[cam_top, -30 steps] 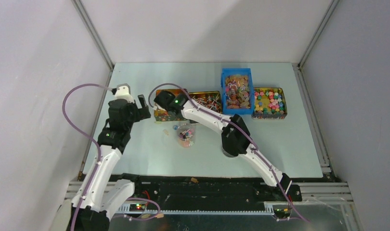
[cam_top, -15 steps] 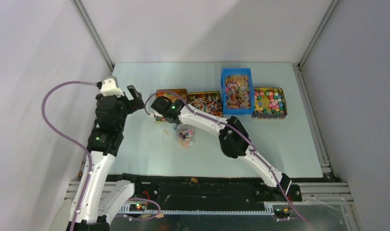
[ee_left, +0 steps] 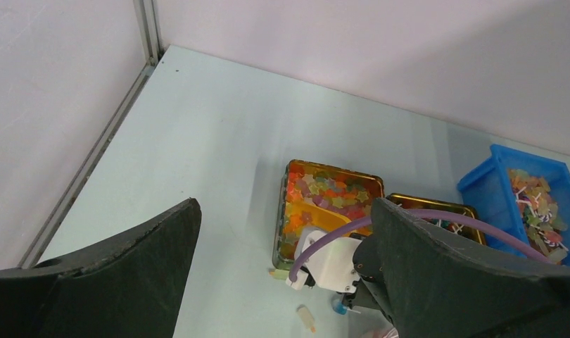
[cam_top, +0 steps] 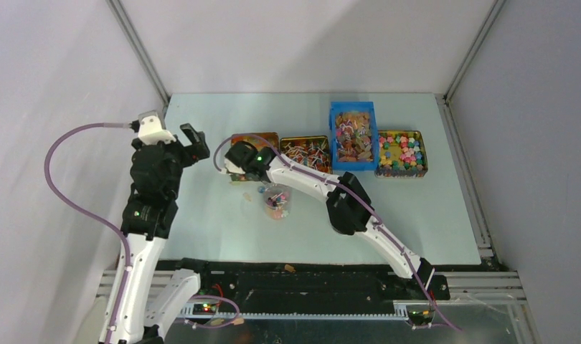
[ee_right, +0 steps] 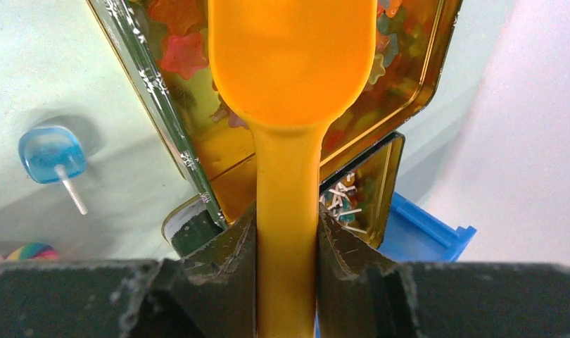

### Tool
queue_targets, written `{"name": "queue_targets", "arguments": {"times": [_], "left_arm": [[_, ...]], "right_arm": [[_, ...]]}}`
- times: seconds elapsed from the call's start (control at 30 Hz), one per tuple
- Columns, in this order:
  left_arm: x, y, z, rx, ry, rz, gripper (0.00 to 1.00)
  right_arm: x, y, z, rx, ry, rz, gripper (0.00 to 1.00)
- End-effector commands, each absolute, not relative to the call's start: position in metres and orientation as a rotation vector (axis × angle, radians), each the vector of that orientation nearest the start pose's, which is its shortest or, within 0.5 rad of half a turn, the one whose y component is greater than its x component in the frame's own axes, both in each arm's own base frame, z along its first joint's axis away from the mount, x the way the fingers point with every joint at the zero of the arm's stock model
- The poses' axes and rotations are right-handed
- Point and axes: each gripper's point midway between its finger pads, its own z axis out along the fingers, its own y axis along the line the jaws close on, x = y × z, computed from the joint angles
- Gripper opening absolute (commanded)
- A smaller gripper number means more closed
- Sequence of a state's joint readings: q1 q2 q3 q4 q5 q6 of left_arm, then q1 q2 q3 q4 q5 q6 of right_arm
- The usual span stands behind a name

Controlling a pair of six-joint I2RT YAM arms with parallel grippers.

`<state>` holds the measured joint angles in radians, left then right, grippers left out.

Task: Pack the candies
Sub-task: Scoop the fake candies from the storage box.

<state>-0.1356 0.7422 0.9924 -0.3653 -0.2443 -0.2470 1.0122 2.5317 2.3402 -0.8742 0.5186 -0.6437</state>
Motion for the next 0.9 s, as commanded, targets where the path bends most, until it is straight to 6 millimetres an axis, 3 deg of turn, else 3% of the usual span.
{"name": "queue_targets", "arguments": {"times": [0.0,0.13,0.43,0.63,0.87], "left_arm": [[0.289,-0.005,0.342,-0.302,1.653,-0.083,0.99],[0.287,-0.005,0.339,-0.297,1.661,-0.079,0.99],[0.287,-0.005,0.327,-0.295,1.684,-0.074,0.99],[0.287,-0.005,0.318,-0.292,1.703,-0.067,1.00],[0.289,-0.006,0.308,-0.288,1.728,-0.064,1.00]], "right_arm": [[0.385,0.446,0.096,-1.739,1.747,-0.391,0.00],[0.384,0.453,0.093,-1.735,1.758,-0.327,0.00],[0.376,0.441,0.082,-1.741,1.869,-0.220,0.00],[0.377,0.441,0.088,-1.704,1.911,-0.113,0.00],[0.371,0.457,0.100,-1.652,1.925,0.125,0.00]]}}
